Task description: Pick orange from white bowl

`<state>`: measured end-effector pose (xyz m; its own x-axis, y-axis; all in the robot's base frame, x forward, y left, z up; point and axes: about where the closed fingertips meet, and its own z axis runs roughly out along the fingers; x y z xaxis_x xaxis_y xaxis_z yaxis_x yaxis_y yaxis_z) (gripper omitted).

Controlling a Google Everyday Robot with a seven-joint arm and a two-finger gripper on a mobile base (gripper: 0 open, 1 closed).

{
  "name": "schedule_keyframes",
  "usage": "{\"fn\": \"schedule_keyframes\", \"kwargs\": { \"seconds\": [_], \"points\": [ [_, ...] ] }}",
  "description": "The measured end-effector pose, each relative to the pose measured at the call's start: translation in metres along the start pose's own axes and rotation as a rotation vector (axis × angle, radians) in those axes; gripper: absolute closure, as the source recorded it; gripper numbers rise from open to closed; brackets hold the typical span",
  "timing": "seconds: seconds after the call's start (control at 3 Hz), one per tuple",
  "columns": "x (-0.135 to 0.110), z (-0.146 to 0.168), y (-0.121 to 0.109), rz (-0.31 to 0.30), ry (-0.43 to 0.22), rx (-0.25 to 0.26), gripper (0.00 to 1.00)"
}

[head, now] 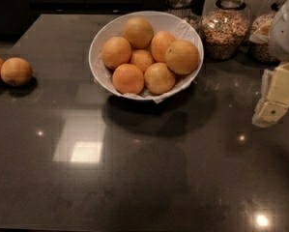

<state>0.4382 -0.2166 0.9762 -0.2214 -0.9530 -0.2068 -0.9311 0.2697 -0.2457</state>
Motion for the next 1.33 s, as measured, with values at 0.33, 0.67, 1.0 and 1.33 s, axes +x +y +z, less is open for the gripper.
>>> {"fn": "schedule_keyframes", "kwargs": {
  "seconds": [0.33,0.67,1.0,1.33],
  "points": [
    [0.0,0.0,0.0,0.0,0.0,0.0,0.0],
    [-0.009,0.004,-0.008,-0.004,-0.025,0.01,0.0],
    [-0.031,0.018,-0.026,-0.015,-0.074,0.027,0.0],
    [-0.062,0.033,-0.045,-0.012,-0.155,0.035,0.0]
  ]
}}
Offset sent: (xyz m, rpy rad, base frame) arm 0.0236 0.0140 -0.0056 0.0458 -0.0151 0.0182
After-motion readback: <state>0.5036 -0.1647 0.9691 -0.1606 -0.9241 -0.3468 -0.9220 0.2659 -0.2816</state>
